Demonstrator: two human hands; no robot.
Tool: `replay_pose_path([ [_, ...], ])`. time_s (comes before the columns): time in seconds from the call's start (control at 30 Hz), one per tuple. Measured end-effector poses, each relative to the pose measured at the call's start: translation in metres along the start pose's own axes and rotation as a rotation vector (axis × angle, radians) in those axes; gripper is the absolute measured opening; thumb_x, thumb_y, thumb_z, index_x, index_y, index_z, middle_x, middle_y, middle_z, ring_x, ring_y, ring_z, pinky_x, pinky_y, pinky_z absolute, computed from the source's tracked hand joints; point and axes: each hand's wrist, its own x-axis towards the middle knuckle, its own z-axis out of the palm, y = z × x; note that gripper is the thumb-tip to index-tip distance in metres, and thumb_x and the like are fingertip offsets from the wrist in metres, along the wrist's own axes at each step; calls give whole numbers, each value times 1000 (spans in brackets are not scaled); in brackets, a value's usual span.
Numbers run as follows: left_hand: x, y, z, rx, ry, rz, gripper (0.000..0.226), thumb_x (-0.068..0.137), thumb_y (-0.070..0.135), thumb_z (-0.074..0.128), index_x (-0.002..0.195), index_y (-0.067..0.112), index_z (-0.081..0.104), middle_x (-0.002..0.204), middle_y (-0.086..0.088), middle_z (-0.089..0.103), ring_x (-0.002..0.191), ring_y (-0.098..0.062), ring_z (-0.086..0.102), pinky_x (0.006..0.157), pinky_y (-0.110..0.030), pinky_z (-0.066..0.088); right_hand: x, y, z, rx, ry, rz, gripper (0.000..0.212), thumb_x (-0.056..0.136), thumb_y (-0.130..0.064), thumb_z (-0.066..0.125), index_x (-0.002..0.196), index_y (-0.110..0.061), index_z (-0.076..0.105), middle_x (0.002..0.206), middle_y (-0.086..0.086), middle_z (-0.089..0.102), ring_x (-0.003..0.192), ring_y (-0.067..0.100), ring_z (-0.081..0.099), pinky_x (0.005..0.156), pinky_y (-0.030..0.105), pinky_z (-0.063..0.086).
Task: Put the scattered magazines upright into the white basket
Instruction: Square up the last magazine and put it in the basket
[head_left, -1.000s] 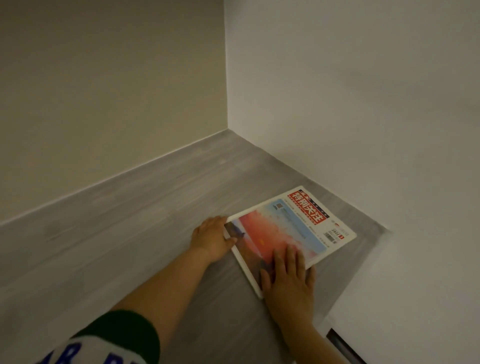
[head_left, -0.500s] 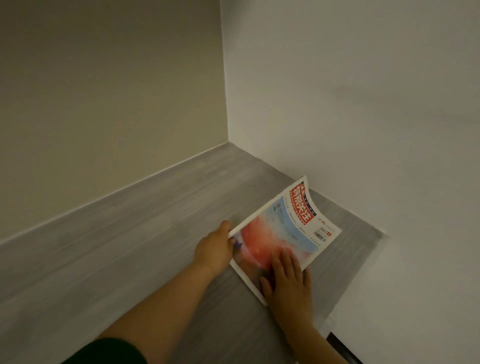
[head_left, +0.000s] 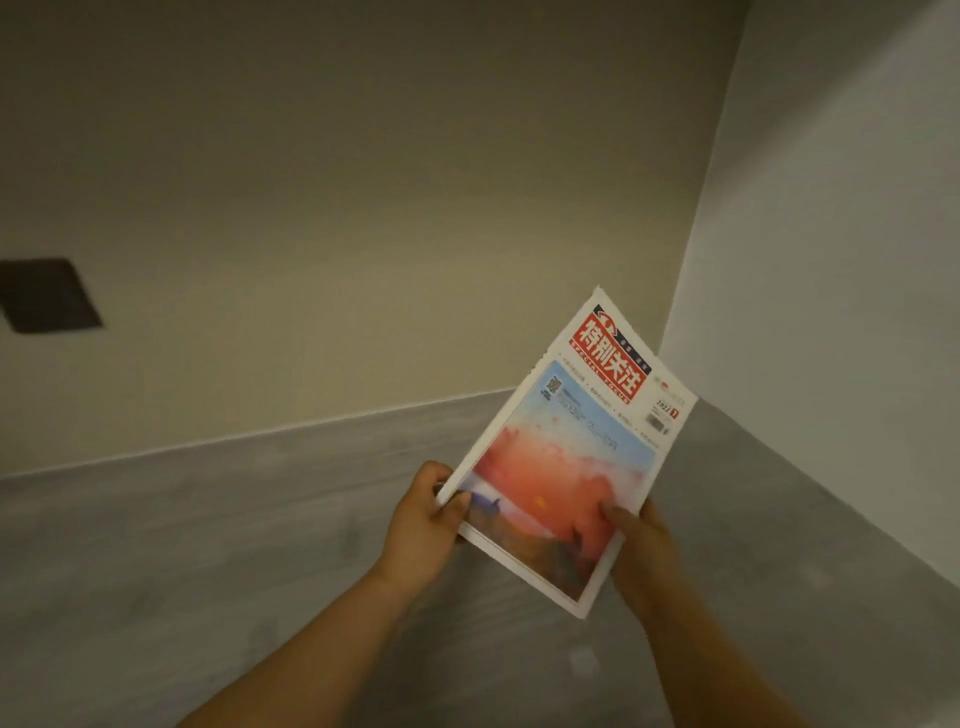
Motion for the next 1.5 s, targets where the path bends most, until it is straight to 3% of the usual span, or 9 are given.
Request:
replay_pose_path([
  [0.17, -23, -13, -107, 1, 169, 19, 30, 89, 3, 45, 78, 31, 45, 72, 12, 60, 67, -4, 56, 48, -8, 46, -9, 17, 101, 51, -235, 85, 27, 82, 3, 50, 95, -17, 61, 78, 4, 75, 68, 27, 71, 49, 35, 56],
  [0.37, -60, -38, -255, 62, 207, 19, 25, 94, 15, 38, 103, 31, 54, 82, 21, 64, 76, 6, 64, 66, -2, 46, -40, 69, 244, -108, -286, 143, 23, 85, -2, 53, 101, -17, 60, 95, 11, 65, 80, 35, 62, 44, 31, 53],
  [0.47, -79, -57, -335, 141, 330, -11, 23, 94, 13, 36, 106, 26, 51, 92, 13, 57, 81, 4, 55, 65, -5, 45, -66, 103, 325, -223, -348, 94, 21, 87, -4, 51, 103, -15, 59, 94, 10, 66, 79, 32, 62, 48, 33, 56],
  [0.6, -104, -84, -419, 202, 441, -60, 21, 93, 12, 38, 108, 23, 47, 102, 4, 51, 91, -12, 54, 71, -16, 46, -94, 143, 420, -332, -424, 15, 15, 87, -7, 54, 91, -20, 60, 91, 2, 66, 88, 26, 62, 81, 43, 52],
  [0.8, -135, -111, -520, 235, 636, -140, 26, 90, 8, 44, 115, 9, 52, 104, 0, 53, 100, -16, 49, 90, -31, 39, -127, 198, 533, -422, -519, 19, 21, 88, -6, 52, 106, -11, 59, 93, 3, 63, 79, 17, 59, 61, 22, 46],
  [0.97, -144, -121, -581, 253, 745, -101, 20, 85, 2, 54, 101, 5, 66, 92, -1, 62, 81, -13, 57, 75, -19, 45, -137, 213, 607, -468, -535, -81, 22, 86, -1, 52, 105, -6, 62, 85, 0, 62, 69, 8, 58, 50, 12, 48],
  [1.13, -154, -142, -613, 278, 855, -121, 13, 84, 5, 56, 86, 3, 69, 68, 0, 58, 65, -18, 55, 56, -9, 42, -141, 225, 668, -552, -586, -180, 27, 84, 1, 53, 109, -1, 61, 92, 4, 60, 81, 18, 58, 69, 23, 48],
  [1.23, -160, -155, -622, 356, 860, -107, 13, 83, 4, 57, 82, 2, 70, 66, 8, 55, 64, -7, 52, 55, 0, 38, -143, 237, 692, -527, -602, -196, 28, 84, 1, 53, 111, -2, 61, 91, 2, 59, 79, 14, 57, 55, 7, 45],
  [1.5, -157, -186, -627, 438, 843, -233, 10, 80, 9, 63, 83, 5, 71, 83, -13, 68, 77, -27, 61, 67, -30, 51, -132, 268, 717, -631, -577, -156, 20, 86, -1, 49, 101, -2, 62, 88, 7, 59, 80, 19, 55, 64, 25, 43],
])
